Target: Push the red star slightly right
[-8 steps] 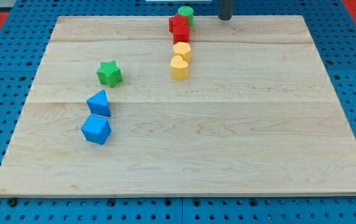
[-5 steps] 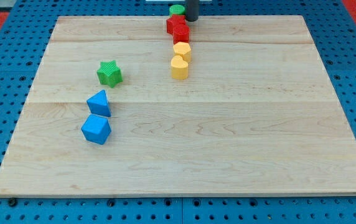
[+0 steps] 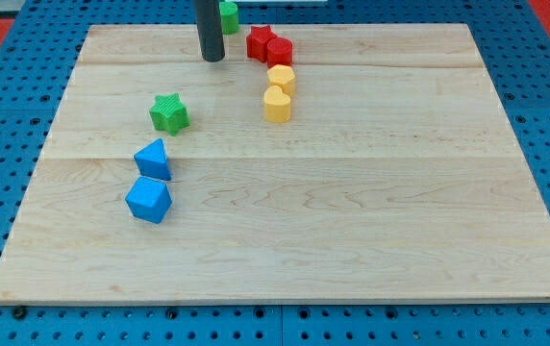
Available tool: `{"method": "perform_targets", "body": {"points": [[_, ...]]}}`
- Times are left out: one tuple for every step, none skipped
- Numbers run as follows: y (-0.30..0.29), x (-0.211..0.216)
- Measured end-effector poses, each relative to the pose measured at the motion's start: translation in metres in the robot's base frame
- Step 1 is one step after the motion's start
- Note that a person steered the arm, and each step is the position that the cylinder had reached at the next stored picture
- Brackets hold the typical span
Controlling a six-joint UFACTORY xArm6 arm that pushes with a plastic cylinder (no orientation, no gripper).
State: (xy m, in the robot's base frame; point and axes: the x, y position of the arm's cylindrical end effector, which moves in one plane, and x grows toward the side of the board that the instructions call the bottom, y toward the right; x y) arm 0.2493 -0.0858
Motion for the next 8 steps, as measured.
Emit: {"method": "perform_targets", "body": {"points": [[0.036, -0.021], [0.038, -0.028], [0.038, -0.036], [0.045, -0.045], [0.073, -0.051], [0.088, -0.056], [0.089, -0.056], [0.093, -0.056]]}}
